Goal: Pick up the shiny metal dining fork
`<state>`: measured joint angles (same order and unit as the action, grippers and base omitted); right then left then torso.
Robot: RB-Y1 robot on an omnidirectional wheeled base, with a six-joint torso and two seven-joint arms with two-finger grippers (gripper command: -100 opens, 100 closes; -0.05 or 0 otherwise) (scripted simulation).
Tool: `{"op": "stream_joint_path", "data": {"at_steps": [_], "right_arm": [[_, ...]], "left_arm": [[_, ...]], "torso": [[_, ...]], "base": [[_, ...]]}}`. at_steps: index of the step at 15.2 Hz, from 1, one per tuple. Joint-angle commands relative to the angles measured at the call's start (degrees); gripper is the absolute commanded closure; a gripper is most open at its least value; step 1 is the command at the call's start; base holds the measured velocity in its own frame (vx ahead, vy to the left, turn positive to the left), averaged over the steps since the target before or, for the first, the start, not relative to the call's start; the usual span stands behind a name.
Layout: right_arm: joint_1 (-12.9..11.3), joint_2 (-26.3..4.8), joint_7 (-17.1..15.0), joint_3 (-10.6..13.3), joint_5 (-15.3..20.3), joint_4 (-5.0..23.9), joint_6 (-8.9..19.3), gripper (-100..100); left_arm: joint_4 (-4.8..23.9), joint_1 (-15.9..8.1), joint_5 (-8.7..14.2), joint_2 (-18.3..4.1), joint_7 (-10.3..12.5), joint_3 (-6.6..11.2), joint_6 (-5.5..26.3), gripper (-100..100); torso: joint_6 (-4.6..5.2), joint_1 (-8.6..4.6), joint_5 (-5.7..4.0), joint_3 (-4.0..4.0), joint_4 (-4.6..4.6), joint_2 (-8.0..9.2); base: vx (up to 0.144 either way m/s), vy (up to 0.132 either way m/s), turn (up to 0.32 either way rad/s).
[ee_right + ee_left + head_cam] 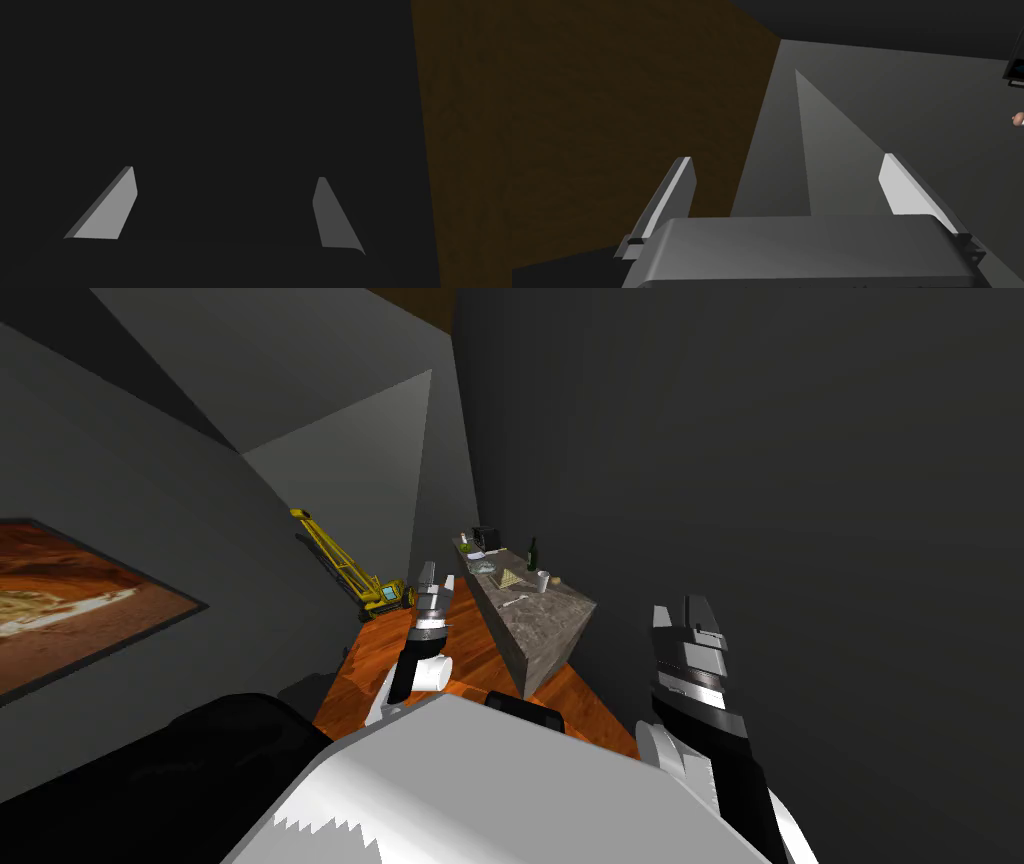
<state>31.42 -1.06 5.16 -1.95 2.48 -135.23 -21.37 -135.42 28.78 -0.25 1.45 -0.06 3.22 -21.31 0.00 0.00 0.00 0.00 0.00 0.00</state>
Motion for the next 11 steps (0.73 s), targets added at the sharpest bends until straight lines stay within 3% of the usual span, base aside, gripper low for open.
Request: {"op": "stream_joint_path", "data": {"at_steps": [1,3,5,11], "right_arm": [[0.0,0.0,0.0,0.0,0.0,0.0,0.0,0],[0.0,0.0,0.0,0.0,0.0,0.0,0.0,0],[0.0,0.0,0.0,0.0,0.0,0.0,0.0,0],[0.0,0.0,0.0,0.0,0.0,0.0,0.0,0]], "left_arm": [[0.2,-0.2,0.1,-2.2,0.3,0.31,1.0,-100],[0.3,-0.4,0.2,-3.8,0.6,0.64,2.0,-100],[0.8,-1.0,0.4,-6.8,1.4,1.6,4.9,-100],[2.0,-2.4,0.8,-10.8,3.3,3.72,10.6,-100]], "torso": [[0.0,0.0,0.0,0.0,0.0,0.0],[0.01,-0.02,0.0,0.03,0.01,0.07],[0.01,-0.05,-0.01,0.09,0.03,0.16],[0.01,-0.12,-0.03,0.17,0.07,0.29]], "base": [[-0.01,-0.005,-0.033],[-0.033,-0.018,-0.053],[-0.053,-0.018,-0.077],[-0.065,-0.03,-0.078]]}}
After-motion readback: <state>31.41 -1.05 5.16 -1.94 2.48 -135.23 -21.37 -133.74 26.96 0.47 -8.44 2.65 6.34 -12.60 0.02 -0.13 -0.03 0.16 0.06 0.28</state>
